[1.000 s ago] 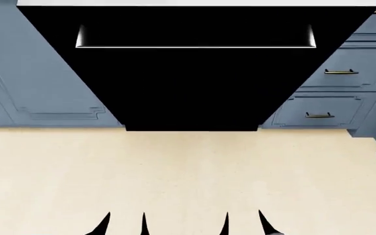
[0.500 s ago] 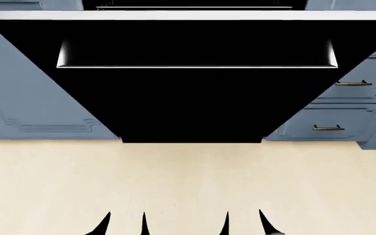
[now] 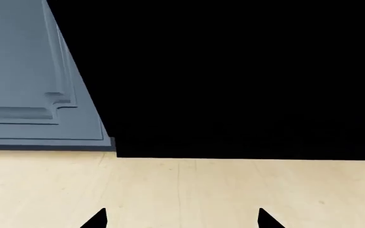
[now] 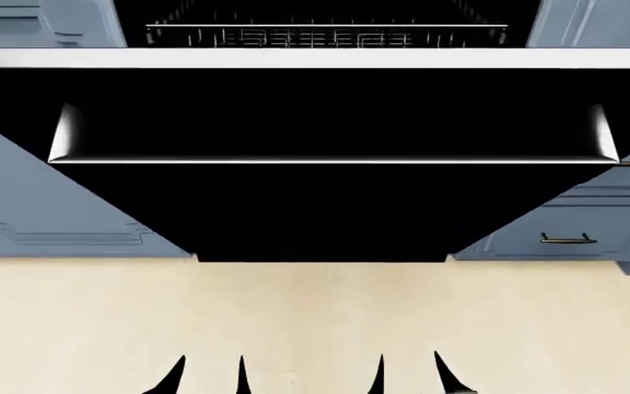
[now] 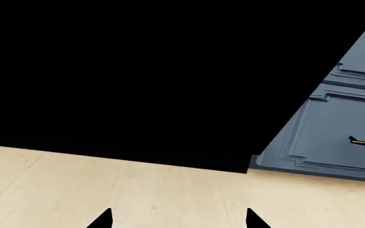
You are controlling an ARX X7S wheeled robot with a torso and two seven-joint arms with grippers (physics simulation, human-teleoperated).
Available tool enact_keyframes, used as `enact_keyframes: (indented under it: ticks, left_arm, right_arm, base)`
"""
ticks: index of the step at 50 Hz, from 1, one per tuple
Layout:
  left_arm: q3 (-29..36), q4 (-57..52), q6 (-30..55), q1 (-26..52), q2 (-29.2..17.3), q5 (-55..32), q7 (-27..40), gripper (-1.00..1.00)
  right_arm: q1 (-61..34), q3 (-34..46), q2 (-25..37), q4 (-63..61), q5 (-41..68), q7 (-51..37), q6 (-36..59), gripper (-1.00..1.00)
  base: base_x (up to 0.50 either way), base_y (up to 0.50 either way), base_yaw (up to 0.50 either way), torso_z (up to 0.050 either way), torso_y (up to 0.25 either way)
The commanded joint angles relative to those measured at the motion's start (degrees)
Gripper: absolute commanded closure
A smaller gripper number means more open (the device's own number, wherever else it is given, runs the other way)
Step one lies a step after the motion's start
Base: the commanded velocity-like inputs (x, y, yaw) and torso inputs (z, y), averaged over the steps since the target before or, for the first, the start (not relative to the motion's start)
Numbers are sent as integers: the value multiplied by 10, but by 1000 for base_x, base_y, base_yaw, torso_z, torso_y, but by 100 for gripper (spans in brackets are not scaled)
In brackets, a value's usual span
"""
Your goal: Close the dishwasher door
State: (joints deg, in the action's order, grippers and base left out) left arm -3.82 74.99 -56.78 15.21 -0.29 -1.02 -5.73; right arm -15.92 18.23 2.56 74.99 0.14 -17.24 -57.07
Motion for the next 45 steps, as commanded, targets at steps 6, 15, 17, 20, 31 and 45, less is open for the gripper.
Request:
enact_keyframes:
  ticks: [6, 15, 17, 20, 31, 45]
  left_arm:
    - [0, 0, 0, 0, 0, 0, 0, -100]
    - [0, 0, 0, 0, 0, 0, 0, -100]
    - [0, 0, 0, 0, 0, 0, 0, -100]
    - [0, 0, 0, 0, 0, 0, 0, -100]
    - [0, 0, 0, 0, 0, 0, 0, -100]
    - [0, 0, 0, 0, 0, 0, 0, -100]
  right_arm:
    - [0, -1, 0, 0, 0, 1, 0, -100]
    - [0, -1, 0, 0, 0, 0, 0, -100]
    - [0, -1, 0, 0, 0, 0, 0, -100]
    - [0, 0, 0, 0, 0, 0, 0, -100]
    - [-1, 0, 0, 0, 0, -1, 2, -100]
    - [0, 0, 0, 0, 0, -1, 0, -100]
  base:
    - [247, 0, 0, 0, 0]
    - [249, 0, 0, 0, 0]
    - [248, 0, 0, 0, 0]
    - [249, 0, 0, 0, 0]
    - [248, 0, 0, 0, 0]
    - [250, 0, 0, 0, 0]
